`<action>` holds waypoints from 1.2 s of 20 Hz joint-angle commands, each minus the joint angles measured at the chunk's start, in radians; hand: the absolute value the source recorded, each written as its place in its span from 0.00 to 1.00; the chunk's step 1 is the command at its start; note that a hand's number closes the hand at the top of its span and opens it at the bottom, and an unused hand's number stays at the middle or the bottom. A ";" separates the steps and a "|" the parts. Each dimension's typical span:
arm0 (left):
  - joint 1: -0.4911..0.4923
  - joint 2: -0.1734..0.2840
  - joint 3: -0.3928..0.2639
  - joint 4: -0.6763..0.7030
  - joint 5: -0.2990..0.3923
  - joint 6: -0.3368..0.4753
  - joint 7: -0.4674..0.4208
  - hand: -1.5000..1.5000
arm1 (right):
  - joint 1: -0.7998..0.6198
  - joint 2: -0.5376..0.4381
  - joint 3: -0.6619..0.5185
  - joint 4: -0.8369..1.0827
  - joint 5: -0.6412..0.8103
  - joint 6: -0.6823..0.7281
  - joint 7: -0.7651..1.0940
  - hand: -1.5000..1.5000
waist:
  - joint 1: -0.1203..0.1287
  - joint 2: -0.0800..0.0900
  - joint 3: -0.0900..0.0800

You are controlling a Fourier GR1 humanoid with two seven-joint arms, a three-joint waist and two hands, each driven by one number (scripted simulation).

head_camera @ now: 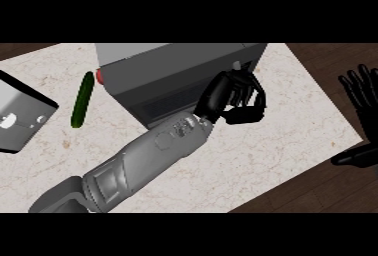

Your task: Pick up the milk, place it into the microwave and close the microwave

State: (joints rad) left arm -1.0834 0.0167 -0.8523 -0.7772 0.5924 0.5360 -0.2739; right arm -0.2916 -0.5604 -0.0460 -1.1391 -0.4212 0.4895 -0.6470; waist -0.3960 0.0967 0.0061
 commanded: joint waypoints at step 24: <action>-0.088 -0.014 0.005 0.081 0.101 0.028 -0.022 1.00 | -0.090 -0.079 0.222 -0.339 -0.040 0.239 0.111 1.00 | -0.070 0.007 0.005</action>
State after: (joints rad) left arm -1.1228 0.0468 -0.8624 -0.7499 0.6793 0.5665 -0.3019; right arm -0.3837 -0.6366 0.1551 -1.4454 -0.4536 0.6476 -0.4841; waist -0.4393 0.0939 0.0088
